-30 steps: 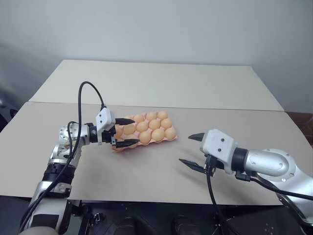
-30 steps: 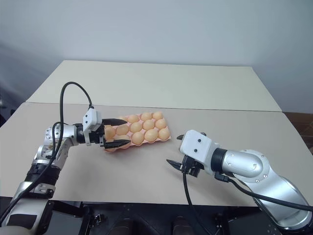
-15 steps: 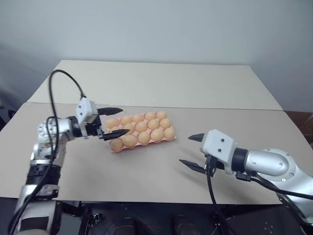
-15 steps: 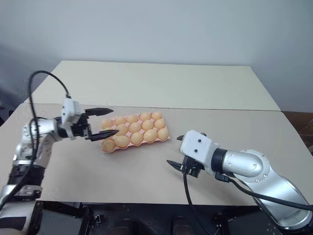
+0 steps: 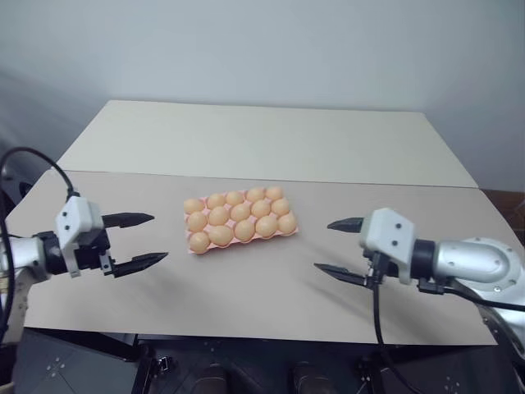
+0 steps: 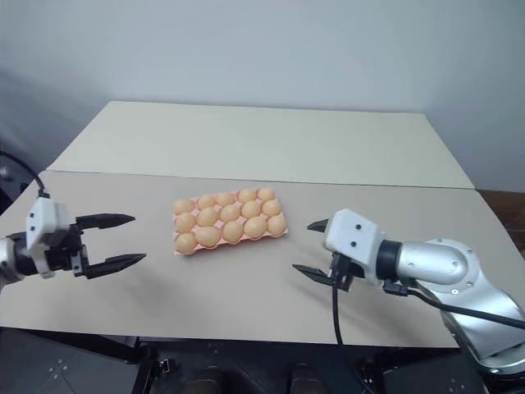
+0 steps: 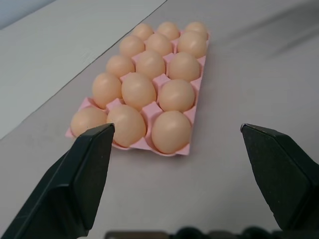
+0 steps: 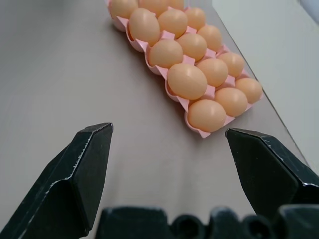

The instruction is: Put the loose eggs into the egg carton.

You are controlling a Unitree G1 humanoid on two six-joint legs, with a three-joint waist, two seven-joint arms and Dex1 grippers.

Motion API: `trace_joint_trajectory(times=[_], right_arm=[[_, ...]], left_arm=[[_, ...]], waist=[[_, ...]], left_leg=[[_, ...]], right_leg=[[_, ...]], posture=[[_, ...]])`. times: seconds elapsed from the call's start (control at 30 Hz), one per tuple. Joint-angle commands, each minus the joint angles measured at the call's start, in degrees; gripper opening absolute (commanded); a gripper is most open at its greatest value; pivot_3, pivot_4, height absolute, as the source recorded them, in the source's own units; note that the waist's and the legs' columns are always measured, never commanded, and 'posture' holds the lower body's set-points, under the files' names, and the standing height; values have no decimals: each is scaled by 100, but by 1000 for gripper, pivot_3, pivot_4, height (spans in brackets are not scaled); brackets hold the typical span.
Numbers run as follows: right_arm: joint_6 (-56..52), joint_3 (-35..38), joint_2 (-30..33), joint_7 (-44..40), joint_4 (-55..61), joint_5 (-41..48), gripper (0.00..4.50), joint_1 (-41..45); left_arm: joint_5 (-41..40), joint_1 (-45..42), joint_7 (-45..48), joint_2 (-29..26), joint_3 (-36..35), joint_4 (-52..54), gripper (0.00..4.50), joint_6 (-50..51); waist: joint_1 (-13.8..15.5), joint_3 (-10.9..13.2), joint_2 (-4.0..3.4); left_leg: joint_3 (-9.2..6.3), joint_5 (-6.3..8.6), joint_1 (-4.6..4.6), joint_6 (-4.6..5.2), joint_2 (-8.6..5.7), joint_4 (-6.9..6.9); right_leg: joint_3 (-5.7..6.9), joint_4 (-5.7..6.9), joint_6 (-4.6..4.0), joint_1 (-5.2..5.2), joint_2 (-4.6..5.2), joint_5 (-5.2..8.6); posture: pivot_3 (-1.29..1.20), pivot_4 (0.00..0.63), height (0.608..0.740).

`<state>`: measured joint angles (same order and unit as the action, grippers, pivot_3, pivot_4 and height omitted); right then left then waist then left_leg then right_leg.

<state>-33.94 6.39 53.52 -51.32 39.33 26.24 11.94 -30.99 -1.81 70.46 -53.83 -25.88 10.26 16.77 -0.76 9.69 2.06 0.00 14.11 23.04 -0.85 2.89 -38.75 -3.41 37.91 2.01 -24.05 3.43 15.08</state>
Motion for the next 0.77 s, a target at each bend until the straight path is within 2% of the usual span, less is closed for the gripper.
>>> trace_joint_trajectory(times=[0.03,0.17,0.33,0.77], right_arm=[[825,513,220,-649,-457,-2,4221,-121],[1473,647,430,-1144,-1095,-145,4221,-81],[1965,560,505,-1355,-1678,-335,4221,158],[2256,488,553,-1519,-1890,-497,4221,230]], left_arm=[[-188,407,-111,-25,-536,546,4388,111],[-215,901,-197,-41,-911,912,4388,217],[-355,1158,-288,-21,-1177,1214,4388,439],[-712,1425,-398,-120,-1327,1490,4388,1041]], waist=[[-2,0,0],[-8,0,0],[-13,1,-1],[-12,1,-1]], left_leg=[[2,1,1,1,0,0],[3,1,-2,1,0,1],[10,1,-14,1,0,3],[14,1,-15,1,0,8]], right_leg=[[-1,0,0,-1,0,0],[-2,2,0,-3,0,0],[-8,4,0,4,-1,0],[-13,4,0,1,-1,0]], posture=[[0,150,740],[0,150,740],[0,150,740],[0,150,740]])
